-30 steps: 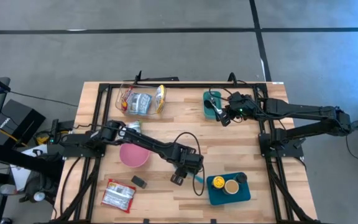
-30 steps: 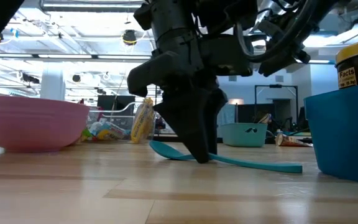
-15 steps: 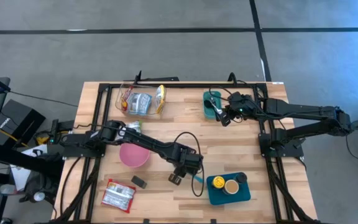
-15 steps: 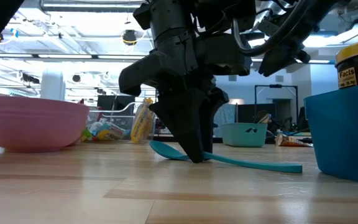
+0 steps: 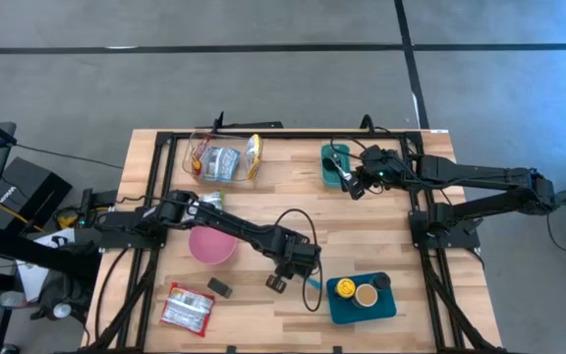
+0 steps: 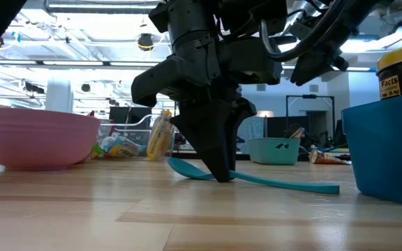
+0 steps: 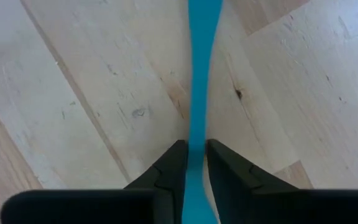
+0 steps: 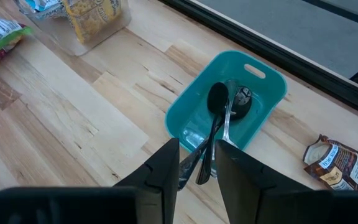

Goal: Pick & Place Food Item
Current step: Put the blue baby spoon into the green bin

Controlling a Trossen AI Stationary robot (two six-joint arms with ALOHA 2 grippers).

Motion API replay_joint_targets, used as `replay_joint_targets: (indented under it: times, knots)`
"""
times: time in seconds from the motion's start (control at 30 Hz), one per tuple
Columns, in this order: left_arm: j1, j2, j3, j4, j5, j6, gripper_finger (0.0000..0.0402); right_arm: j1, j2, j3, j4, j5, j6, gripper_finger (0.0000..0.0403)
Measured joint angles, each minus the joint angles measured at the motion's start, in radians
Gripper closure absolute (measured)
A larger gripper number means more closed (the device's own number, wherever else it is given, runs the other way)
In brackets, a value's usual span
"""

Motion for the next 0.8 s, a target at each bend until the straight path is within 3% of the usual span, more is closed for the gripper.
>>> replay_joint_targets:
  times: [0.23,0.47,0.67,0.8]
  knots:
    - [0.0,0.0,0.0,0.003,-0.001,0.0,0.0376,0.0,0.0,0.0,0.0,0.0,0.0,0.0305]
    - [0.0,0.0,-0.001,0.008,-0.005,0.0,0.0363,0.0,0.0,0.0,0.0,0.0,0.0,0.0305]
    - [0.0,-0.012,-0.004,0.024,-0.031,-0.001,0.0385,0.0,0.0,0.0,0.002,0.0,0.0,0.0305]
    - [0.0,-0.036,-0.003,0.032,-0.058,0.0,0.0378,0.0,0.0,0.0,0.012,0.0,0.0,0.0305]
